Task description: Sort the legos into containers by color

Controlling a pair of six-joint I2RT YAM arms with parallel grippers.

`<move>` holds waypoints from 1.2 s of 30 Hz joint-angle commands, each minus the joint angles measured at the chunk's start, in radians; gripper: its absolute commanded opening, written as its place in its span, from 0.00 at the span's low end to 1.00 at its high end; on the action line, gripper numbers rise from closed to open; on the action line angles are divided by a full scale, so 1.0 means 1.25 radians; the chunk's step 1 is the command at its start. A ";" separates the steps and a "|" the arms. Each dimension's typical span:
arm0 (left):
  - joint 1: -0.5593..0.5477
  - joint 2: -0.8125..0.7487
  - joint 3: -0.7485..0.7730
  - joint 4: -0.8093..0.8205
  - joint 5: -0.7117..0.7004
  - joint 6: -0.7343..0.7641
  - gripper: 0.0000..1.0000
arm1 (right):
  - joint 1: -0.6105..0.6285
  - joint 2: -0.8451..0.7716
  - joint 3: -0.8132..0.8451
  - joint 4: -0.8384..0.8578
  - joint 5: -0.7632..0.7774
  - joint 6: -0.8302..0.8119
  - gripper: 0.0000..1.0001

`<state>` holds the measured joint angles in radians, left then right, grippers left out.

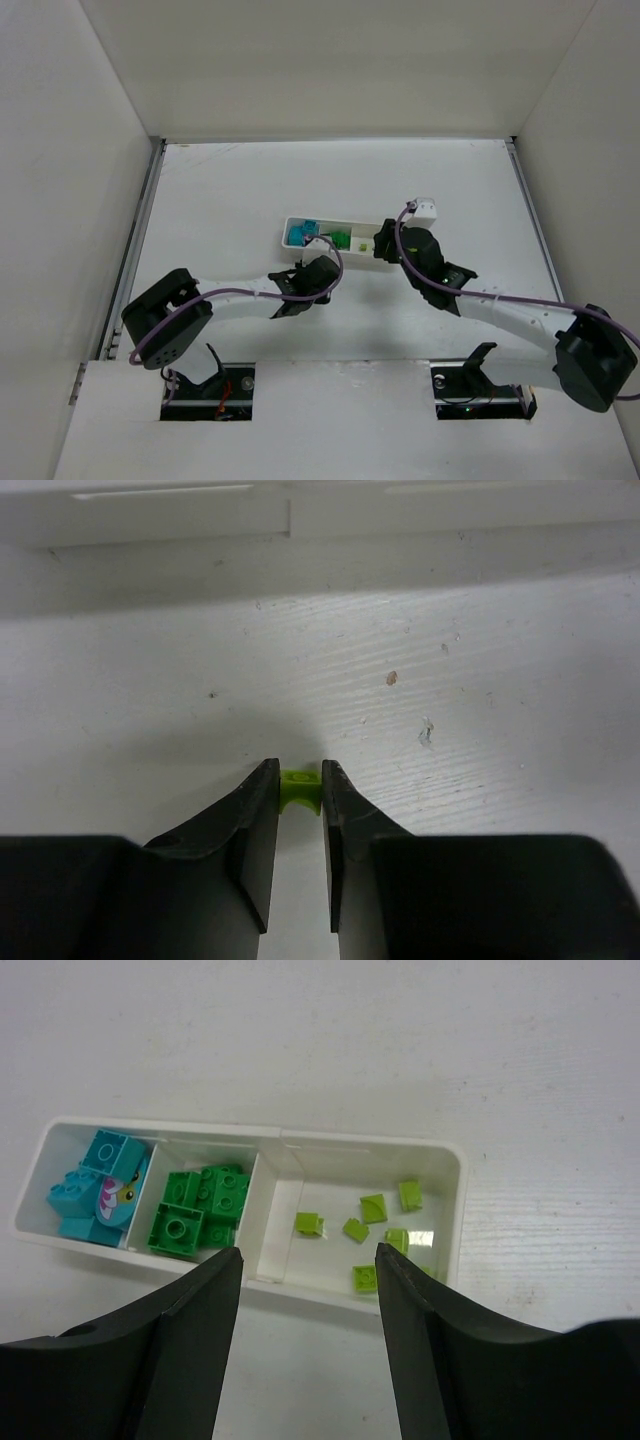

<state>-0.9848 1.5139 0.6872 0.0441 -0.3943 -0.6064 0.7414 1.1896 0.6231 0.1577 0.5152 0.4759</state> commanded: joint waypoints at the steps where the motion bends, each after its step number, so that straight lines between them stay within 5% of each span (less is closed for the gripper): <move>1: -0.010 -0.017 0.013 -0.007 -0.018 0.016 0.14 | -0.010 -0.030 -0.004 0.037 0.000 0.008 0.62; 9: 0.009 -0.104 0.132 0.022 0.012 0.051 0.13 | -0.027 -0.090 -0.030 0.039 0.027 0.021 0.62; 14: 0.040 0.013 0.284 0.124 0.069 0.106 0.14 | -0.067 -0.138 -0.062 0.037 0.050 0.041 0.62; 23: 0.057 0.225 0.486 0.105 0.129 0.119 0.17 | -0.135 -0.268 -0.108 0.020 0.037 0.064 0.63; 36: 0.034 0.127 0.453 0.102 0.081 0.146 0.73 | -0.149 -0.301 -0.122 0.017 0.028 0.083 0.66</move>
<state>-0.9333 1.8145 1.2572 0.1417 -0.2527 -0.4526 0.5625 0.8417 0.4866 0.1577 0.5423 0.5671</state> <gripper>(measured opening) 0.695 0.659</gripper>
